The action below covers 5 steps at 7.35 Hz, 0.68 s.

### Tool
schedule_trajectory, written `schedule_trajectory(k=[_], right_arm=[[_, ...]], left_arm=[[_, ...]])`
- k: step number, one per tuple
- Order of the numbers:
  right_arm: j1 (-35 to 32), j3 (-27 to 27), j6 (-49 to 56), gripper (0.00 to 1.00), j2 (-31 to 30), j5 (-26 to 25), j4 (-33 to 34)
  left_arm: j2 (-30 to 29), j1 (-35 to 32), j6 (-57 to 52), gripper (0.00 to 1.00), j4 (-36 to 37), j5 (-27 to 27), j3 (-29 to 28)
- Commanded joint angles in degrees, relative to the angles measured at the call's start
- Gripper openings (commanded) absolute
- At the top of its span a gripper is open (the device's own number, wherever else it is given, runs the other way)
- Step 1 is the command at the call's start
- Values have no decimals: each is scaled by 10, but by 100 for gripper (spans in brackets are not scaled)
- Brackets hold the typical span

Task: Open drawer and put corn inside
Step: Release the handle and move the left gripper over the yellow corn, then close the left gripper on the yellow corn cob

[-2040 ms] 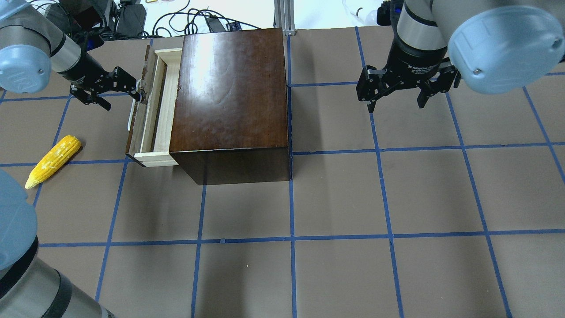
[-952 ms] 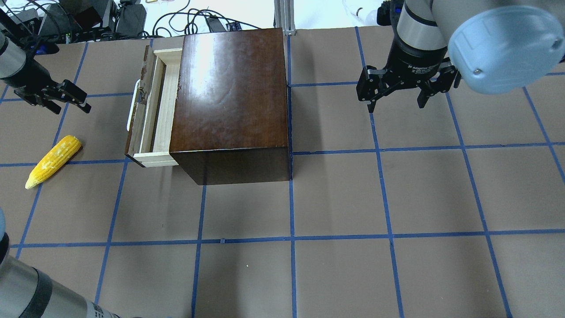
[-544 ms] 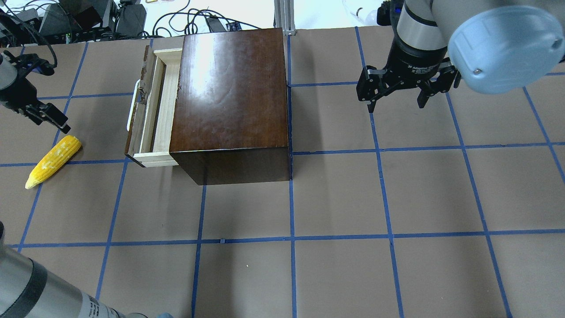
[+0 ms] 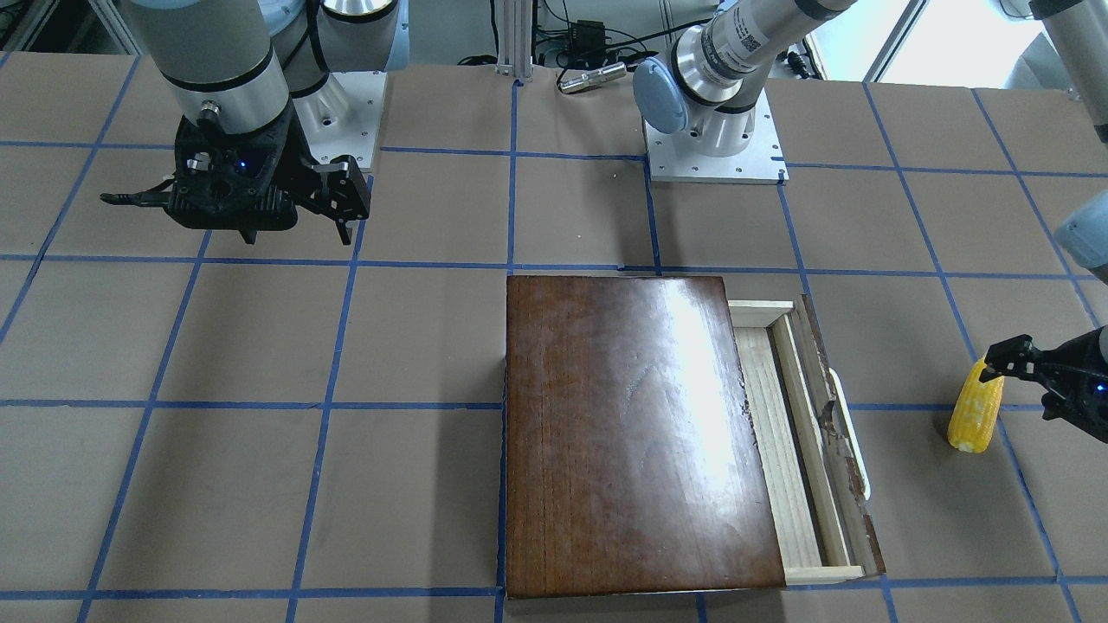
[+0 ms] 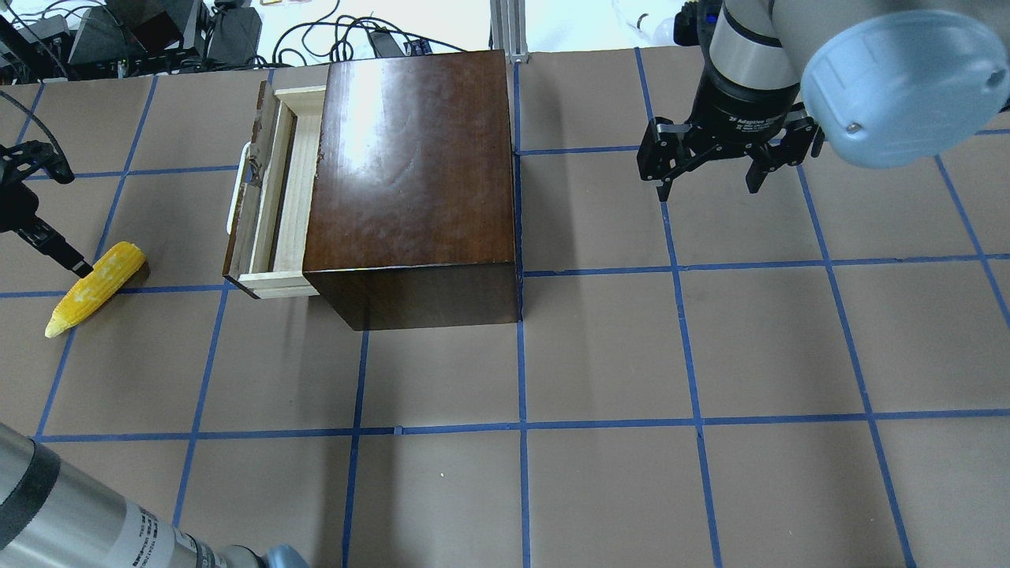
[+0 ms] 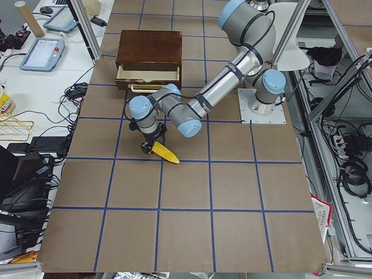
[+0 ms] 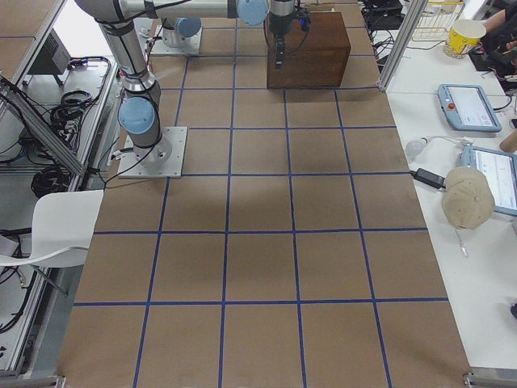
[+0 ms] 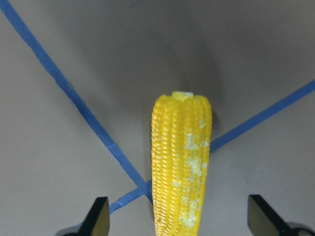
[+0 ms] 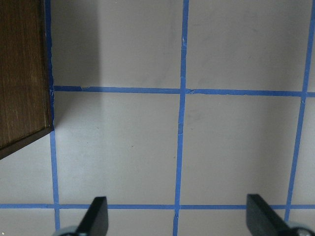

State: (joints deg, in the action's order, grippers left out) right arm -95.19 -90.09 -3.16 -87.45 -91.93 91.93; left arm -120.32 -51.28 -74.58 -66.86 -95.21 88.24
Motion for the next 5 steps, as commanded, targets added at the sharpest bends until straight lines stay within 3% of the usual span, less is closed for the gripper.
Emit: schedule_trajectory(k=[1,4,5], right_arm=[[0,0,0,100,0,0,0],[0,0,0,100,0,0,0],[0,0,0,100,0,0,0]], left_arm=[[-4,9,-65,100,68,2,59],[-9,9,-66,100,98,4,68],[-11,9,-58,85,98,6,70]])
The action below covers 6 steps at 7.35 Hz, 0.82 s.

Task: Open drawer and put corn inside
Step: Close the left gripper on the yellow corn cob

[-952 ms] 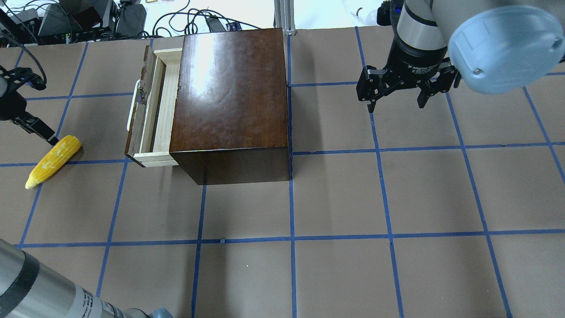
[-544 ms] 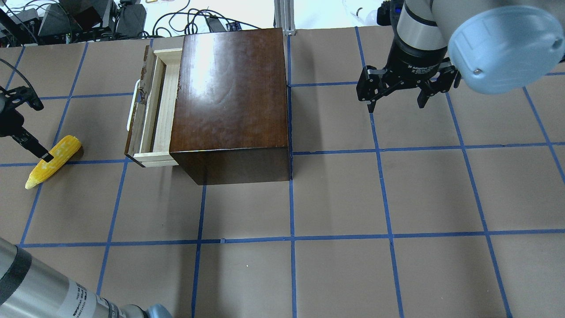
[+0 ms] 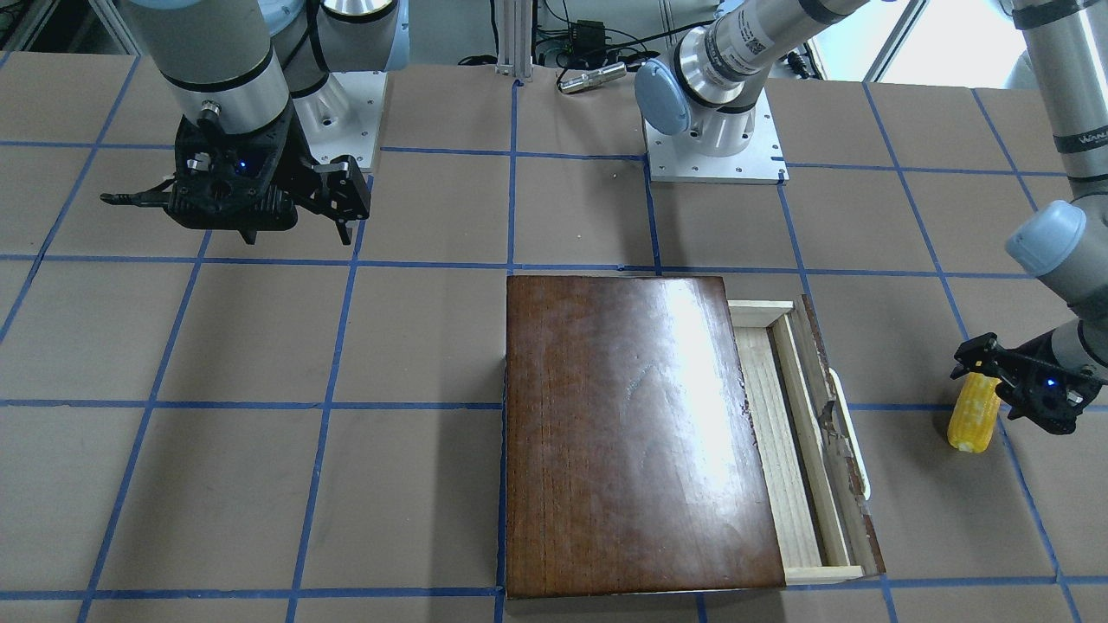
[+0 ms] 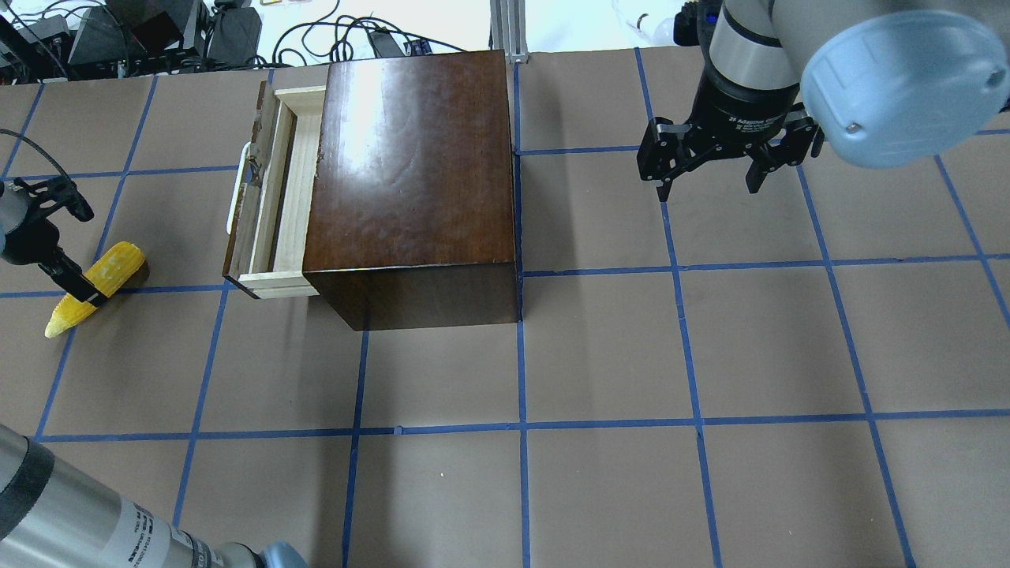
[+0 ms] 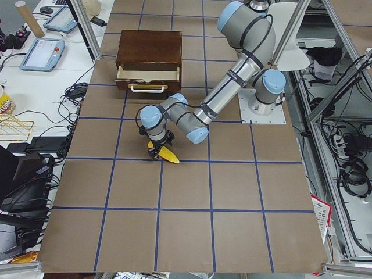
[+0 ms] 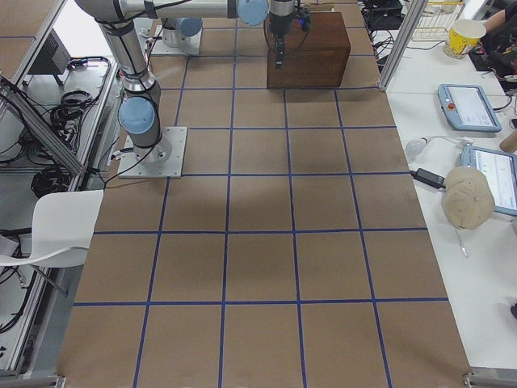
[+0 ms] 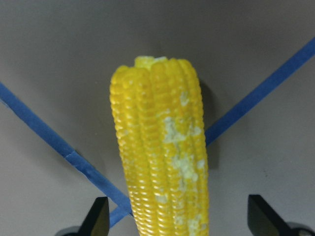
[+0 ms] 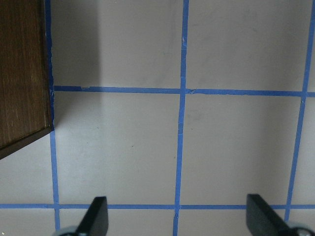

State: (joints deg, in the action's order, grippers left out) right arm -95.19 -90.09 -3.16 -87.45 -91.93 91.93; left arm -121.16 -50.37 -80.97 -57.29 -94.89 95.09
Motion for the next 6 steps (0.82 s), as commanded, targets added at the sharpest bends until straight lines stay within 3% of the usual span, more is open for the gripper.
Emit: schedule_trajectory(k=[1,3,4,5,6], right_arm=[[0,0,0,100,0,0,0],[0,0,0,100,0,0,0],[0,0,0,100,0,0,0],[0,0,0,100,0,0,0],[0,0,0,100,0,0,0]], left_arm=[[-4,0,4,64,7,2,0],[-5,-1,6,34,24,3,0],[-5,-1,7,26,24,4,0],[-5,-1,8,0,24,5,-1],[1,-5,9,0,24,4,-2]])
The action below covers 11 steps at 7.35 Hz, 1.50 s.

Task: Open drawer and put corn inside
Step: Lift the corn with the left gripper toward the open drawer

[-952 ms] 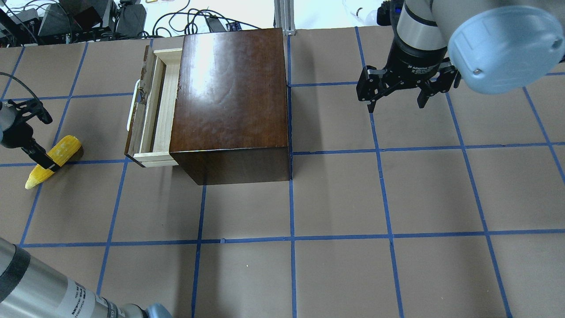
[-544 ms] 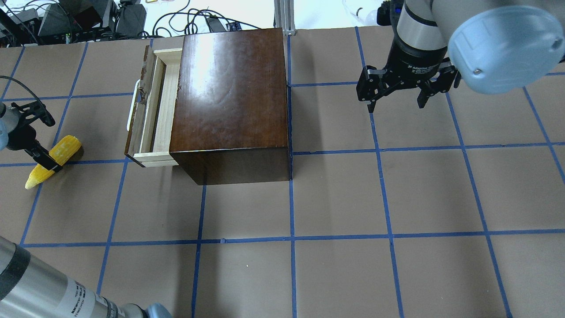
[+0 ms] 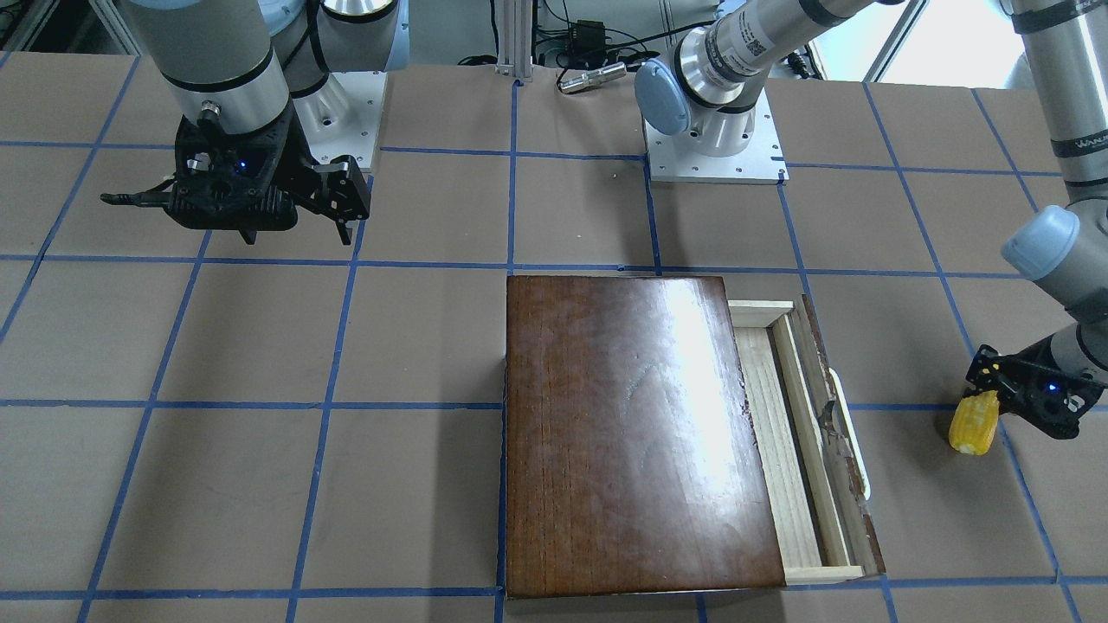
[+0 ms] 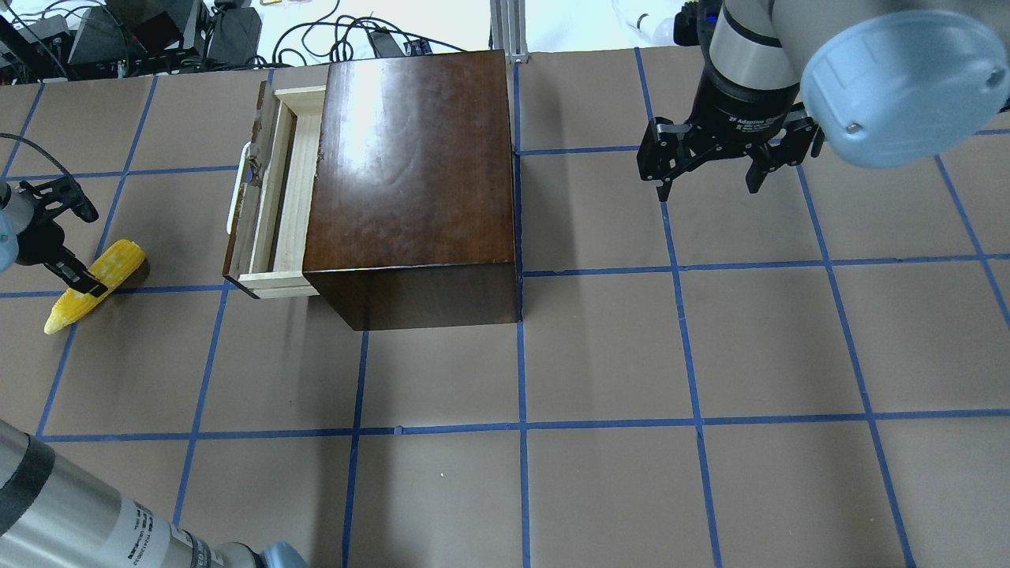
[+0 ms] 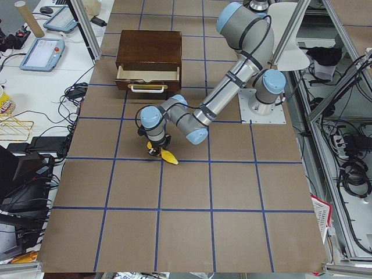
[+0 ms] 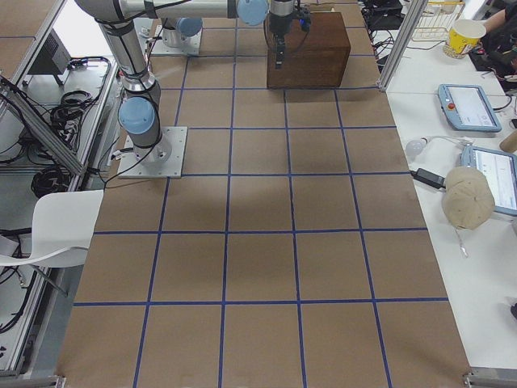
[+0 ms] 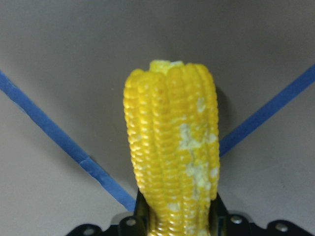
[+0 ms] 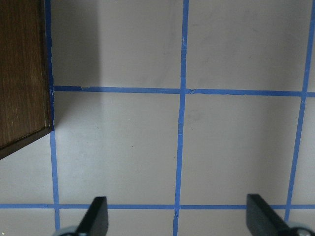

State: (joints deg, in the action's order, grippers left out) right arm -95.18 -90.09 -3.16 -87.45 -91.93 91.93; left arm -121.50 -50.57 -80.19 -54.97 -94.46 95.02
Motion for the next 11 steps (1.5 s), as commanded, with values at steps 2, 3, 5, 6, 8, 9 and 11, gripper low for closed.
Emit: schedule_trajectory(k=[2,3,5,6,8,9,11], right_arm=[[0,0,0,100,0,0,0],[0,0,0,100,0,0,0],[0,0,0,100,0,0,0],[0,0,0,100,0,0,0],[0,0,0,100,0,0,0],[0,0,0,100,0,0,0],[0,0,0,100,0,0,0]], left_arm=[[38,-9,3,0,-5,7,-2],[63,-13,15,0,-14,26,-3],[121,-78,90,0,-103,22,-33],[142,-111,163,0,-171,21,-66],[158,-167,295,0,-252,20,-119],[162,-204,380,0,-272,20,-137],[159,-265,541,0,-277,21,-143]])
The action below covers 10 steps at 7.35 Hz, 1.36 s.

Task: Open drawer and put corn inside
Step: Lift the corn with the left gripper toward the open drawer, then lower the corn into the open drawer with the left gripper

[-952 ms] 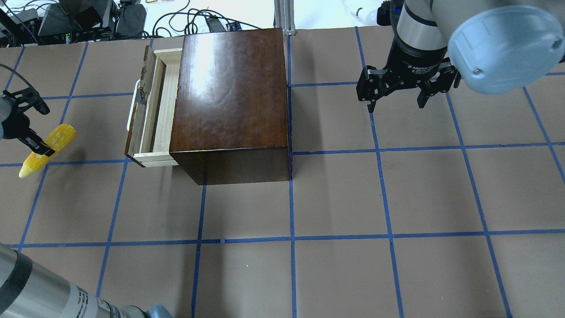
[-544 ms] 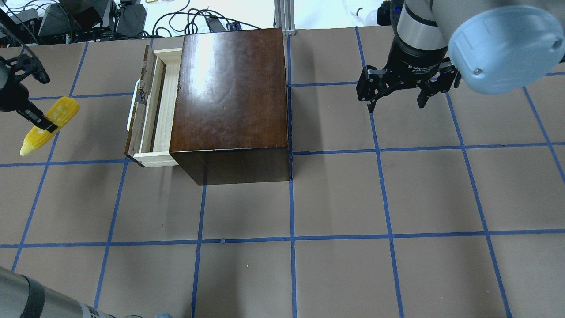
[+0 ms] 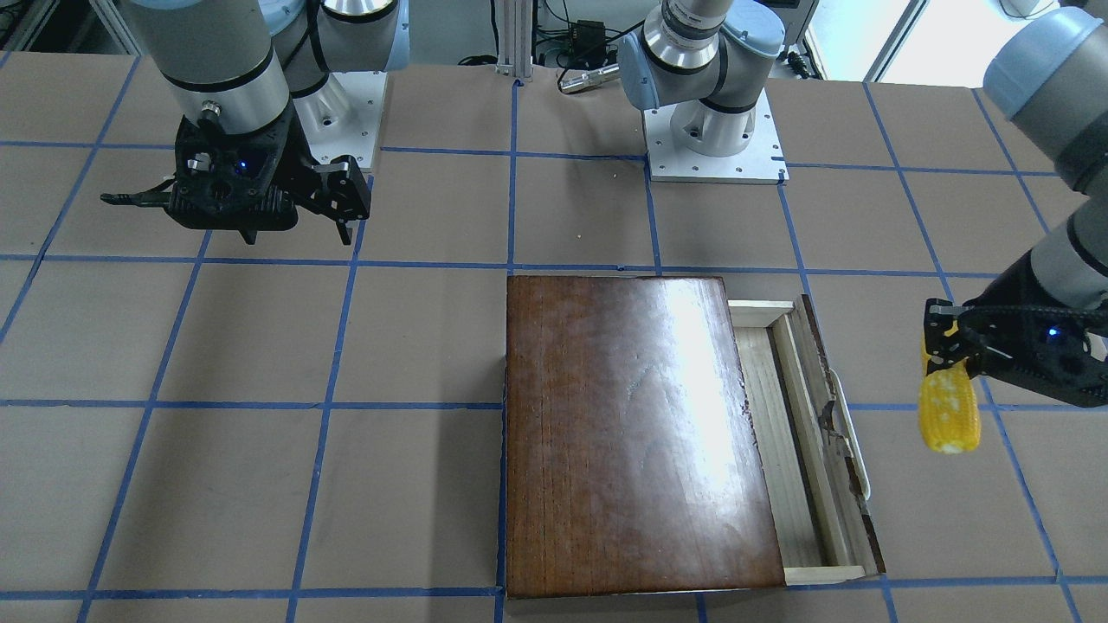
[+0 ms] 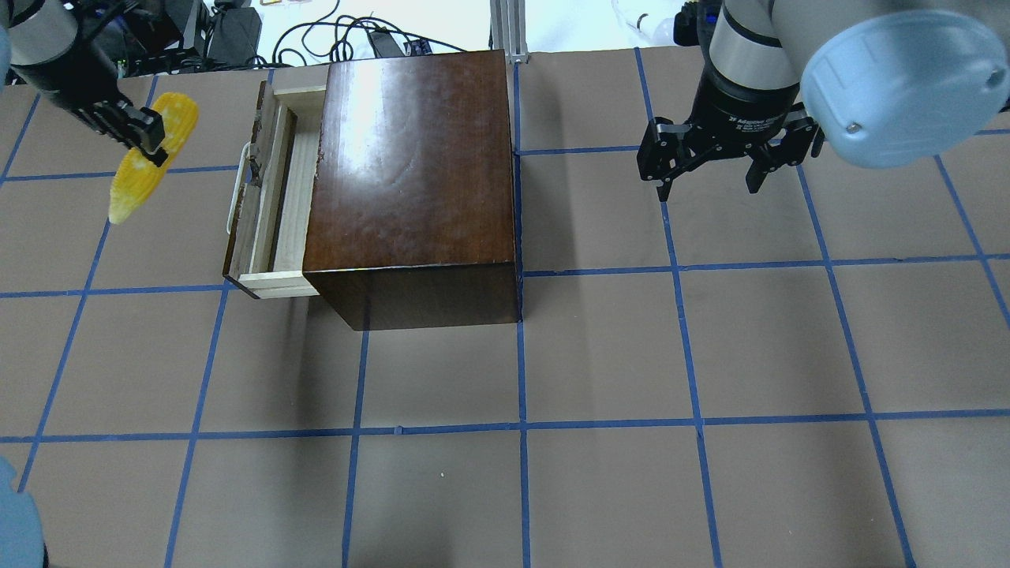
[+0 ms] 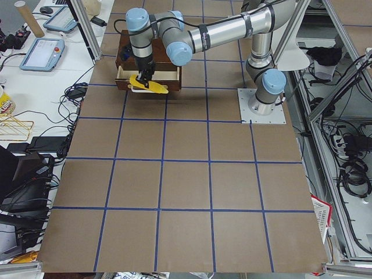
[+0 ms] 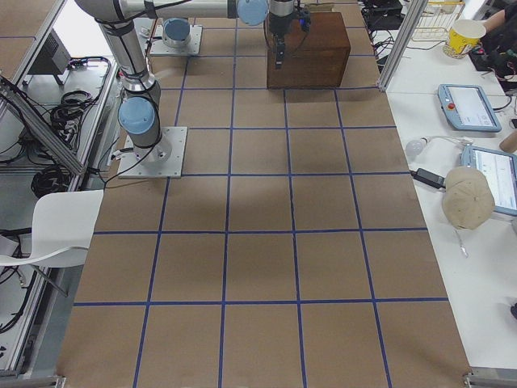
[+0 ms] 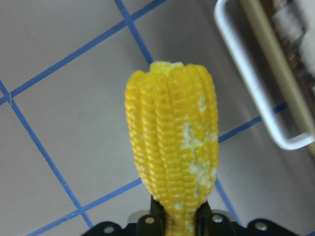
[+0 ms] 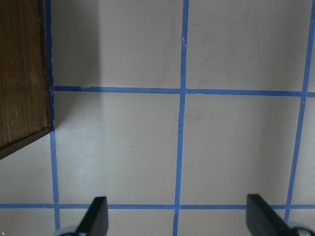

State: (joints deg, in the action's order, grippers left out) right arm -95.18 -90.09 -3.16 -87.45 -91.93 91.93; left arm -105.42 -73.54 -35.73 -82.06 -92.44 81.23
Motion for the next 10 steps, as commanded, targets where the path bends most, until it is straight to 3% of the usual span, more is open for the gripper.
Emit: schedule_trajectory(k=[1,4,7,8,10], right_arm=[[0,0,0,100,0,0,0],[0,0,0,100,0,0,0],[0,0,0,100,0,0,0],[0,0,0,100,0,0,0],[0,0,0,100,0,0,0]], left_arm=[[-4,-49,155,0,-6,8,-5],[-5,-63,275,0,-6,31,-1],[-18,-72,300,0,0,33,8],[-20,-76,296,0,2,64,11],[-22,-76,247,0,5,67,19]])
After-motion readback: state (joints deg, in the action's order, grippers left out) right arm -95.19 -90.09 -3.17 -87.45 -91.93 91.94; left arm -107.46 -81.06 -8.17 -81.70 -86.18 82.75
